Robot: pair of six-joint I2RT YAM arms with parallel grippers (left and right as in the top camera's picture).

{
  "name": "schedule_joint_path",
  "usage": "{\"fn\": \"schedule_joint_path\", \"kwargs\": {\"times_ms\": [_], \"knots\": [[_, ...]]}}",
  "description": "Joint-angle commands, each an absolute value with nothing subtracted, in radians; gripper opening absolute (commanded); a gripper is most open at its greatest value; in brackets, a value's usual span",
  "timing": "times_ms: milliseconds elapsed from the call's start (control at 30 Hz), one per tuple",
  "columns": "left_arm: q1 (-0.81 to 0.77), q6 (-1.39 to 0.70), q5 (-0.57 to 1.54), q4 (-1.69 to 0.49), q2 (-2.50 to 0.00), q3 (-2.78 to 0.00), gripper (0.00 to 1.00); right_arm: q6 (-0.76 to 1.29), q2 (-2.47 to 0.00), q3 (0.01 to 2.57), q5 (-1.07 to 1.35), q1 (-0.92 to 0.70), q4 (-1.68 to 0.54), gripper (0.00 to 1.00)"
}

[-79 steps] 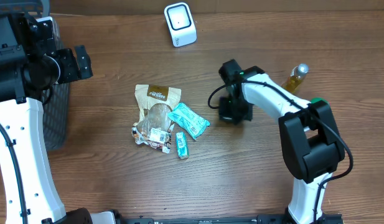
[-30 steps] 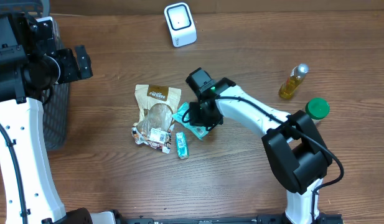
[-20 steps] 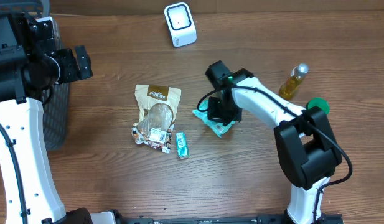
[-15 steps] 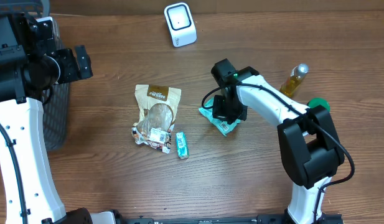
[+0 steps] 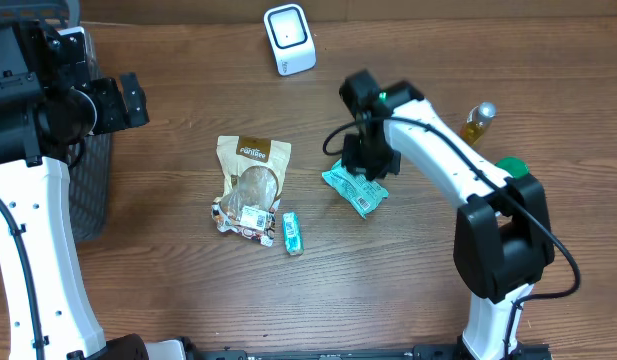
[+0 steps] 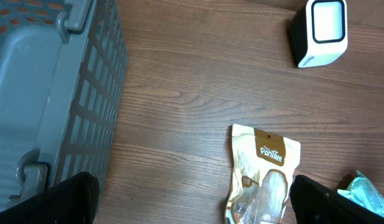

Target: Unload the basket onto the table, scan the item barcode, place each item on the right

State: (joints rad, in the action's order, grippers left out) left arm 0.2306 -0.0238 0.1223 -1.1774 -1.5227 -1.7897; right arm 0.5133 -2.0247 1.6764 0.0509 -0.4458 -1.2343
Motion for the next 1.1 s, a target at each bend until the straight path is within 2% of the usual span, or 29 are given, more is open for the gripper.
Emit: {"fn": "schedule_joint_path", "kwargs": {"times_ms": [0,333,433,467,700,900,1067], "knots": [[0.228,-0.03,0.12,-1.175,-1.525,-1.801,1.0,0.493,-1.98,1.734,0.046,-0.442,-1.276,0.33],[0.228,-0.03,0.12,-1.175,-1.525,-1.801,1.0,0.436,-2.006,1.647,0.027,-0.472,-1.246,0.33],[0.228,-0.03,0.12,-1.175,-1.525,-1.801,1.0,0.437,-2.006,1.615,-0.047,-0.476,-1.216,0.13],[0.228,-0.03,0.12,-1.175,-1.525,-1.801,1.0,0.437,-2.006,1.607,-0.07,-0.476,-1.217,0.11],[0.228,-0.03,0.12,-1.175,-1.525,-1.801,1.0,0.437,-2.006,1.542,-0.075,-0.478,-1.216,0.15],[0.228,-0.03,0.12,-1.175,-1.525,-1.801,0.99,0.402,-2.006,1.451,-0.059,-0.478,-1.118,0.14],[0.228,-0.03,0.12,-1.175,-1.525,-1.801,1.0,0.282,-2.006,1.361,0.005,-0.478,-1.023,0.22]]}}
